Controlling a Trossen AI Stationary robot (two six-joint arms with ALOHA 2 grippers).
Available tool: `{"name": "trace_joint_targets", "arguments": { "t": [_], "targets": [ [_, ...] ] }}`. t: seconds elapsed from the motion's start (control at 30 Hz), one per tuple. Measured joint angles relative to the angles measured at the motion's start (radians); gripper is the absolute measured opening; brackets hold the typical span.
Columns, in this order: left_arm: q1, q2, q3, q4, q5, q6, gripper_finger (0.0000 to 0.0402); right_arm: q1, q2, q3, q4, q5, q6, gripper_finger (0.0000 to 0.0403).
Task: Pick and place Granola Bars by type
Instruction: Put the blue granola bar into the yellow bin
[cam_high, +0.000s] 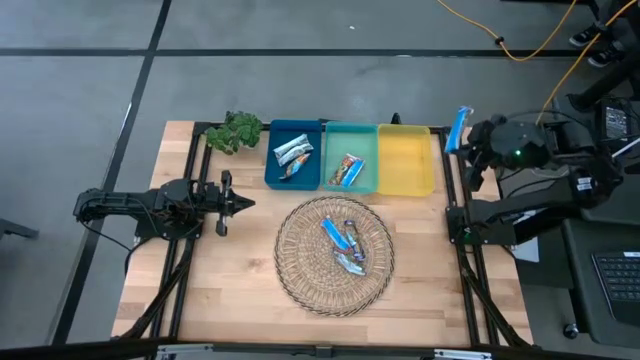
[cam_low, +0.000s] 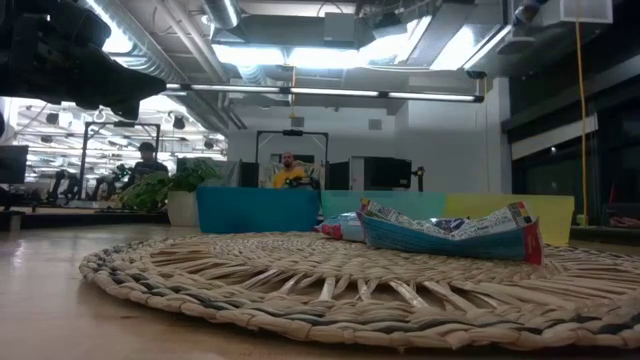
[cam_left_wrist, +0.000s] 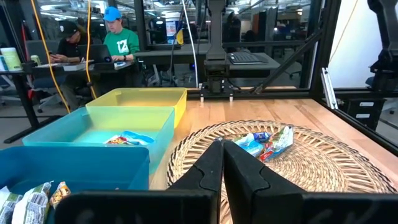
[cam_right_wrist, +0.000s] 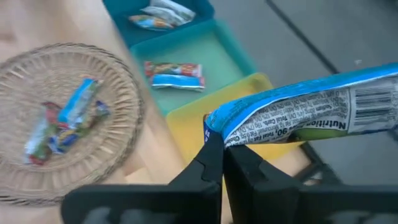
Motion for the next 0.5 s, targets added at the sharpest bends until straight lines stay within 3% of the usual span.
{"name": "trace_joint_targets", "arguments": {
  "t": [0.37,0.5],
  "targets": [
    [0.000,0.000,0.000,0.000,0.000,0.000,0.0004,-0.222,0.034,0.000,0.001,0.000,-0.307,0.0010],
    [0.000,0.000,0.000,0.000,0.000,0.000,0.0007,-0.319,0.066,-0.018,0.046,-0.064,-0.416,0.0010]
  ]
}}
